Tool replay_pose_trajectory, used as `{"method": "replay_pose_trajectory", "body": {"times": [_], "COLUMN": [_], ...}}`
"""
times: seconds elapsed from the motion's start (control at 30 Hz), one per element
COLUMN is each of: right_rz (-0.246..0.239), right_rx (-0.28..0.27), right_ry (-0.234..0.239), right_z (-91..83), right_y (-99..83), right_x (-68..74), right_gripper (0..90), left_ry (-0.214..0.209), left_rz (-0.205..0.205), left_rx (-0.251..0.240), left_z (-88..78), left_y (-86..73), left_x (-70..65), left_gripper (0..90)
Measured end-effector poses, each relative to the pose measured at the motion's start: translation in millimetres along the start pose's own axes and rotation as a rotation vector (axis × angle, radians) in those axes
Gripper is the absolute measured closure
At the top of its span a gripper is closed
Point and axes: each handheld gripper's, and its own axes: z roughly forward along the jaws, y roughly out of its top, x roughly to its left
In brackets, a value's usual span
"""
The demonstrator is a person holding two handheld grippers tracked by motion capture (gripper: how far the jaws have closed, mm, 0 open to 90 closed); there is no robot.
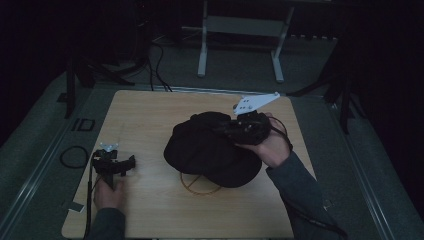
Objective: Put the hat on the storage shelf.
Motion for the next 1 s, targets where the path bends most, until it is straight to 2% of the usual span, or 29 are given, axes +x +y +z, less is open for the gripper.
{"method": "replay_pose_trajectory", "body": {"times": [0.23,0.4,0.7,1.0], "right_rz": [-0.05,-0.05,-0.043,-0.044], "right_rx": [0.034,0.042,0.059,0.071], "right_ry": [-0.009,-0.005,0.004,0.0], "right_z": [4.0,5.8,7.6,11.5], "right_y": [4.3,4.1,2.7,4.3], "right_x": [7.1,7.4,6.4,8.0], "right_gripper": [76.1,74.4,59.1,49.1], "left_ry": [0.0,0.0,0.0,0.0], "left_rz": [-0.002,-0.002,-0.002,-0.002], "left_rx": [0.0,0.0,-0.001,0.0], "left_z": [-0.1,-0.1,0.0,0.0], "left_y": [0.0,-0.1,-0.1,-0.1], "left_x": [-0.1,-0.1,-0.1,-0.1], "left_gripper": [10.8,10.8,10.8,10.9]}}
